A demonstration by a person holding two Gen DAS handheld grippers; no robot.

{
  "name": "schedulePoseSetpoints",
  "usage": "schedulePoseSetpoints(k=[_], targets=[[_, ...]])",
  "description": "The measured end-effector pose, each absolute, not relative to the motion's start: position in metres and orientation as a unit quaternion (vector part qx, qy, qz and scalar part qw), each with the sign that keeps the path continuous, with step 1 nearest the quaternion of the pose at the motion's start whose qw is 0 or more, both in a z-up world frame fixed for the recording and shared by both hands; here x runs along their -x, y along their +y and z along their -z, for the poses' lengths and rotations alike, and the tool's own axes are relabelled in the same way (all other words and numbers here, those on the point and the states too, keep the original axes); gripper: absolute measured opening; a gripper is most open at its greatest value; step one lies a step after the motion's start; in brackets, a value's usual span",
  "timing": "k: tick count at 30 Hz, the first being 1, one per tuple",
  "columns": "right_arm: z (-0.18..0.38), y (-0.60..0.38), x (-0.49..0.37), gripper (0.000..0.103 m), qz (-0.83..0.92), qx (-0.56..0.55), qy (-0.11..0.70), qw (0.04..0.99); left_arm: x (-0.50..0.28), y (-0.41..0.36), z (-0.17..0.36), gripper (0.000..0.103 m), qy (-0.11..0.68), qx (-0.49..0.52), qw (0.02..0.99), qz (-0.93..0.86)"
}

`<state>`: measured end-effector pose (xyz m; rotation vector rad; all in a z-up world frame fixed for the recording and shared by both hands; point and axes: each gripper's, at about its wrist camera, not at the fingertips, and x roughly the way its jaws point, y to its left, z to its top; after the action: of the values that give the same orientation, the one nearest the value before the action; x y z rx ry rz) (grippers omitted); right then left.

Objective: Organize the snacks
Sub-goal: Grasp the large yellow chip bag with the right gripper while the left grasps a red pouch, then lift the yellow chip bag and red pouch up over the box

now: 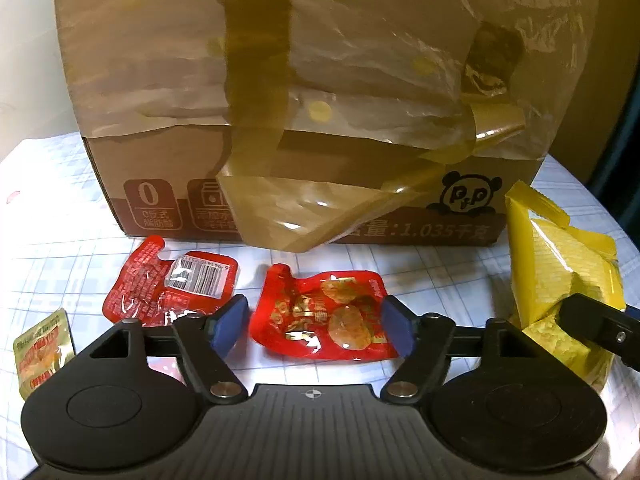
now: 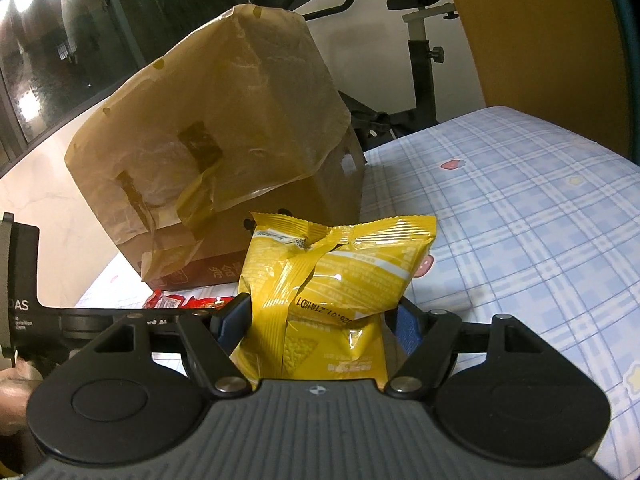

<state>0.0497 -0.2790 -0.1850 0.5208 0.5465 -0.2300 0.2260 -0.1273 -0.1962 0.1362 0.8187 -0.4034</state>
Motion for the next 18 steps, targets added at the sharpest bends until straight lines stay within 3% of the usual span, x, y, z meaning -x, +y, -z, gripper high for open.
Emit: schedulePoseSetpoints(k=[5, 6, 10, 13, 14, 18], targets=[[0.185, -0.280, -0.050, 0.074, 0.109, -0.257, 0.266, 0.922, -0.216, -0.143, 0.197, 0.064, 0.385, -0.078, 0.896, 0.204], [0.185, -0.280, -0.050, 0.074, 0.109, -0.258, 0.266, 0.922, -0.212, -0.146, 0.195, 0.049, 0.380, -0.082, 0.898, 0.207], [0.186, -0.281, -0.050, 0.074, 0.109, -0.260, 0.266, 0.922, -0.203, -0.144, 0.191, 0.030, 0.370, -0.072, 0.901, 0.216], [0.186, -0.281, -0.050, 0.074, 0.109, -0.259, 0.266, 0.922, -0.197, -0.140, 0.188, 0.026, 0.363, -0.067, 0.902, 0.223], [0.186, -0.280, -0.050, 0.074, 0.109, -0.259, 0.267, 0.922, -0.195, -0.139, 0.186, 0.017, 0.360, -0.066, 0.903, 0.225], [0.185, -0.281, -0.050, 0.074, 0.109, -0.259, 0.269, 0.921, -0.183, -0.132, 0.174, 0.012, 0.344, -0.055, 0.905, 0.245]])
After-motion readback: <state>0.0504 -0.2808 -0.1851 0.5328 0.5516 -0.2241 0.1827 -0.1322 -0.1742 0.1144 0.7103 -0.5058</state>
